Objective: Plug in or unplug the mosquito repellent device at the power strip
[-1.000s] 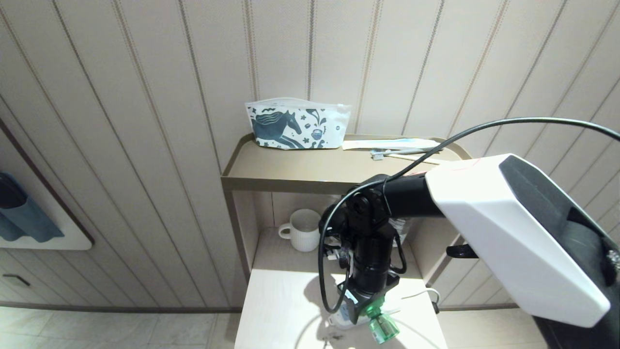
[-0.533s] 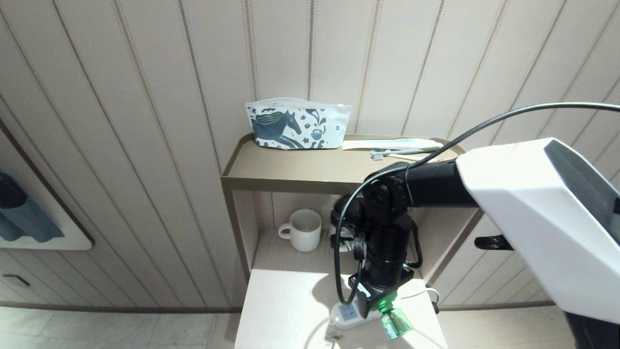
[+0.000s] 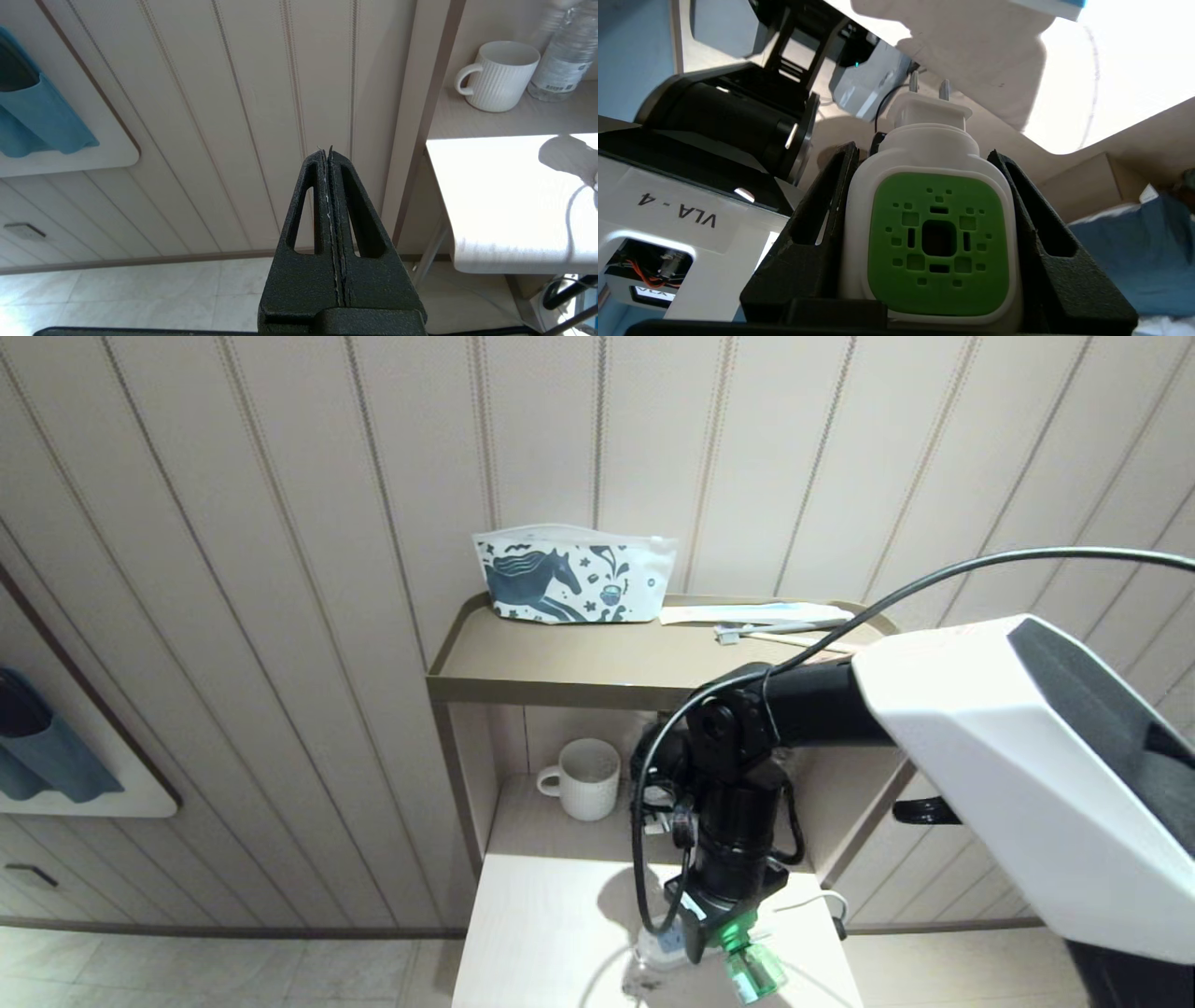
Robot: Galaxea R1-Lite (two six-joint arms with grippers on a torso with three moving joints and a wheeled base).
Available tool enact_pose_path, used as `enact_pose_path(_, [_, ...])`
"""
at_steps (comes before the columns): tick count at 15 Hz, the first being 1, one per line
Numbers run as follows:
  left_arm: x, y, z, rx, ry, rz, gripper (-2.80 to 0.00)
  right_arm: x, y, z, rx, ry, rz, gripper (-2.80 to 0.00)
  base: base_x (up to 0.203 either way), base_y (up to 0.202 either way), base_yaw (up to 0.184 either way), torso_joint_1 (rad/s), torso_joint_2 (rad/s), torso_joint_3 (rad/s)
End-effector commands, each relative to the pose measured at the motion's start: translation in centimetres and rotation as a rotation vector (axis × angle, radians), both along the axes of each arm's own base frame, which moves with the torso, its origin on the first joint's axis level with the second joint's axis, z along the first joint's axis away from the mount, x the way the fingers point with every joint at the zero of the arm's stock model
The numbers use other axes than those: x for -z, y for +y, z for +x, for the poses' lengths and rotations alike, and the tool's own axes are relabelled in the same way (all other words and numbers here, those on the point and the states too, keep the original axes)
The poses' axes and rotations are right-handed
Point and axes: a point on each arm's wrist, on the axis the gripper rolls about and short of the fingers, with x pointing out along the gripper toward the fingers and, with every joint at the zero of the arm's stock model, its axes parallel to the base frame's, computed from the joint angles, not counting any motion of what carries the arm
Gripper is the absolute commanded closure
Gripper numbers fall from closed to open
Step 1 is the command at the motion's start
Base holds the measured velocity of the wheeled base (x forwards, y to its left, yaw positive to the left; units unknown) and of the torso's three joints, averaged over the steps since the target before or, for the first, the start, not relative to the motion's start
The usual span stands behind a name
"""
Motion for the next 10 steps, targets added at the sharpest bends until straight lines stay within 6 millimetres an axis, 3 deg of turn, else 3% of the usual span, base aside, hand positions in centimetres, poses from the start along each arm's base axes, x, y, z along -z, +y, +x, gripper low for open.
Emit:
enact_pose_path(1, [0.0,0.0,0.0,-0.001,0.002,0.001,0.00,2.2,0.7,0.5,-0.005,0.036,-0.023,0.00,0.000,0.000,0.000,0.000,0.00,0.000])
enact_pose_path(10, [0.0,0.0,0.0,0.000,0.002,0.001,0.00,3.7,1.5,1.2,-0.018,-0.034,-0.067,0.00,0.000,0.000,0.000,0.000,0.00,0.000])
